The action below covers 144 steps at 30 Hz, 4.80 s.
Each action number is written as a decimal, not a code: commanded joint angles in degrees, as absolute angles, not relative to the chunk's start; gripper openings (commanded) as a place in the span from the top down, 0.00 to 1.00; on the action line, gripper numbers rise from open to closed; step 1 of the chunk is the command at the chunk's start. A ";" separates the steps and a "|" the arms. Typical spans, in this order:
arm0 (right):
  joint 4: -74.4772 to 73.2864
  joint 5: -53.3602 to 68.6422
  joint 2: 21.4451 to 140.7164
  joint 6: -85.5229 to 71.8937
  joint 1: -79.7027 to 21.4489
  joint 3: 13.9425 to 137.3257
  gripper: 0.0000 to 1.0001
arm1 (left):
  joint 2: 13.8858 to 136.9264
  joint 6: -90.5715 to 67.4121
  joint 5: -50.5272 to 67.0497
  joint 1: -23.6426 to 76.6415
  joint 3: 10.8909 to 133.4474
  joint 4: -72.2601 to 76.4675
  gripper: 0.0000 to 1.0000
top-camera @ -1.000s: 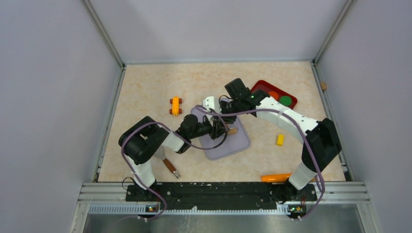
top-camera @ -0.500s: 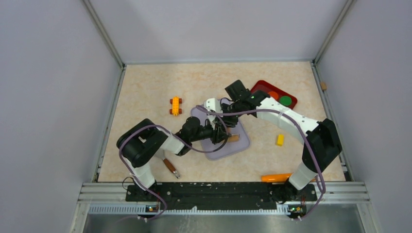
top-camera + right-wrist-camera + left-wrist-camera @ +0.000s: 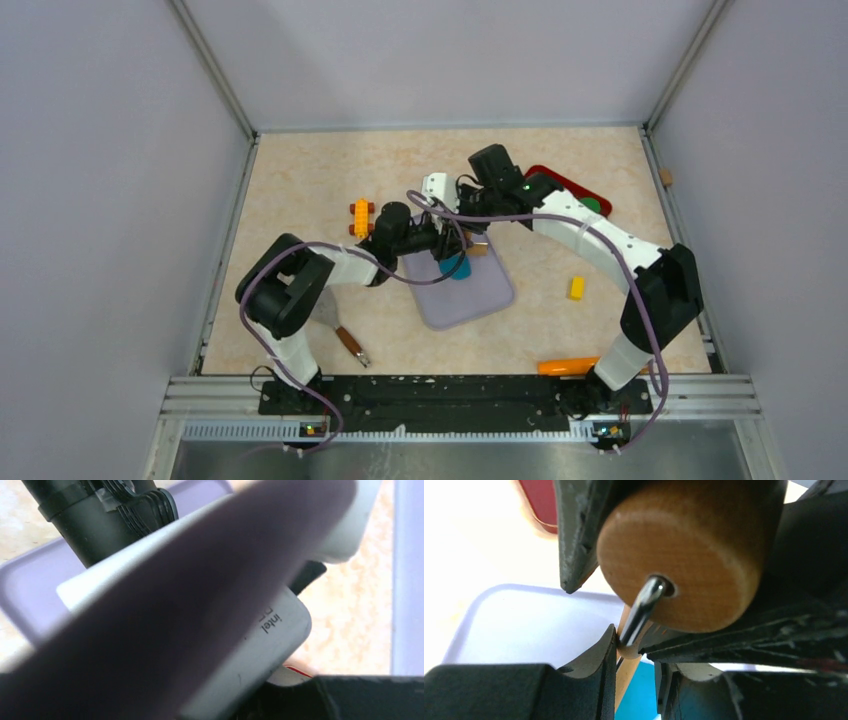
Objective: Roll out the dumpling wrappers from the dough
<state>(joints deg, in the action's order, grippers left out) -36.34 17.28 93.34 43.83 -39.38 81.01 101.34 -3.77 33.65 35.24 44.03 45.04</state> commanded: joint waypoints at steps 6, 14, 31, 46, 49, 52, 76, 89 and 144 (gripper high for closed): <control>-39.41 20.32 97.81 44.38 -40.17 85.86 1.00 | 103.97 -6.20 27.23 31.07 51.20 44.79 1.00; -39.65 21.74 98.48 42.72 -41.14 84.91 1.00 | 101.93 -9.17 25.96 31.04 46.29 45.08 1.00; -35.13 16.57 103.03 41.09 -42.14 81.27 1.00 | 107.67 -15.59 23.14 30.15 45.88 43.76 1.00; -32.95 12.22 106.37 40.21 -42.19 86.76 1.00 | 111.27 -17.85 23.04 29.33 52.67 44.48 1.00; -35.17 12.69 105.46 39.03 -42.19 90.27 1.00 | 109.04 -18.03 24.35 29.16 52.99 44.76 1.00; -37.43 13.47 102.76 36.52 -42.19 93.42 1.00 | 105.12 -18.27 26.59 29.13 53.13 44.18 1.00; -35.09 19.38 100.48 32.32 -42.54 81.58 1.00 | 104.83 -21.89 27.55 29.99 46.19 43.32 1.00; -35.66 22.85 99.78 30.09 -43.94 77.09 1.00 | 102.14 -24.29 29.80 30.31 38.23 41.28 1.00; -35.17 26.43 93.78 25.92 -45.40 68.99 1.00 | 97.17 -23.55 30.66 35.71 34.45 33.64 1.00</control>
<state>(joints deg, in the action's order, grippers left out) -23.42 20.32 93.27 28.21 -41.65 72.73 96.33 -19.38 31.22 34.54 35.86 41.36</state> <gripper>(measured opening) 0.357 0.309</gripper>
